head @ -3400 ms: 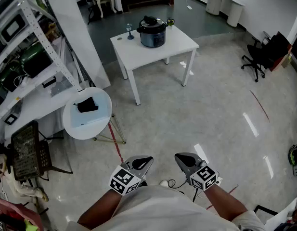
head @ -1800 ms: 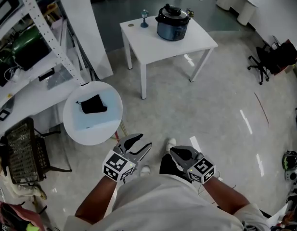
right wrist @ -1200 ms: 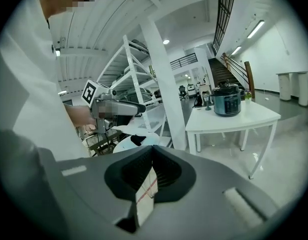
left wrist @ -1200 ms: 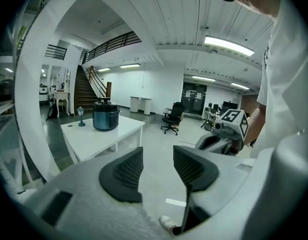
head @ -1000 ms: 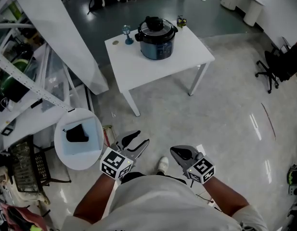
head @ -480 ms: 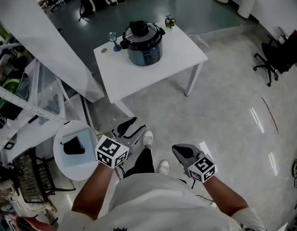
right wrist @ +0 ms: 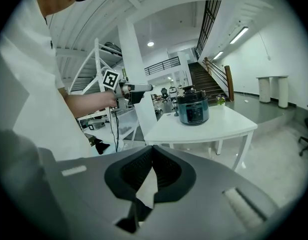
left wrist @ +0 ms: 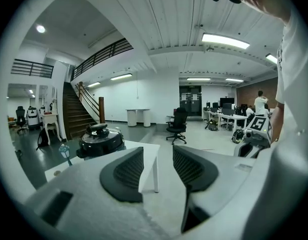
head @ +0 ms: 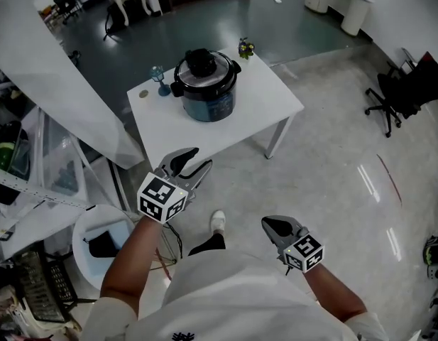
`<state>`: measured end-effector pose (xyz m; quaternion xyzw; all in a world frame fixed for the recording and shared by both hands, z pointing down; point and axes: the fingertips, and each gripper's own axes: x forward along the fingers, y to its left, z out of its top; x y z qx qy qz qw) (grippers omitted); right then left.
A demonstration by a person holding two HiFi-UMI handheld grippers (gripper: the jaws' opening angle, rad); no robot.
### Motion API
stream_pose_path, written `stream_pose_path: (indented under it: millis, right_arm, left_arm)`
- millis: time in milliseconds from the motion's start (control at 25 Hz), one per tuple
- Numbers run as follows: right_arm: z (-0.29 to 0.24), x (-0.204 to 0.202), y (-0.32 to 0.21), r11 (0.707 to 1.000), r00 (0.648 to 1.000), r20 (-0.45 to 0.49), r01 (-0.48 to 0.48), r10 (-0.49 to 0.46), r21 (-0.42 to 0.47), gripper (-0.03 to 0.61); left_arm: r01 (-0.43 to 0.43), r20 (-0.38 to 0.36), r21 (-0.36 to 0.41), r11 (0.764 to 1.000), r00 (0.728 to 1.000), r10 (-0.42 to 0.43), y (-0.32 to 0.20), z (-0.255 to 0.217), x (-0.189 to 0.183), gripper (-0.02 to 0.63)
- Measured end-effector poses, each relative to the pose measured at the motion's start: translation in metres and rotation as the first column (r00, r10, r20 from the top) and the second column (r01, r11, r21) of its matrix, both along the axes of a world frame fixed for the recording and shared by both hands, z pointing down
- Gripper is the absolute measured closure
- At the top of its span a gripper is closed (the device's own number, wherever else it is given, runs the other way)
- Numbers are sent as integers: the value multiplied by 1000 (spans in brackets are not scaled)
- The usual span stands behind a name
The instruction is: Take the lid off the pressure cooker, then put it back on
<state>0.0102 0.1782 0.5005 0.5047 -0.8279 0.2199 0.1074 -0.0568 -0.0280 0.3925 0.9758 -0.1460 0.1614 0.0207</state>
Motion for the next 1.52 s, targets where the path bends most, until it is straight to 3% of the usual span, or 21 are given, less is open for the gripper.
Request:
stream_pose_path:
  millis: [680, 1200, 1520]
  right_arm:
    - [3, 25, -141, 994, 995, -23, -102, 101, -47, 565]
    - [-1, 75, -174, 994, 995, -36, -95, 93, -60, 564]
    - [-1, 122, -188, 991, 992, -50, -119, 116, -62, 563]
  left_arm:
    - [-30, 39, 111, 993, 999, 26, -250, -5, 58, 387]
    - [-14, 86, 88, 996, 996, 6, -351, 21, 112, 299]
    - [-101, 125, 91, 991, 988, 90, -373, 28, 147, 281]
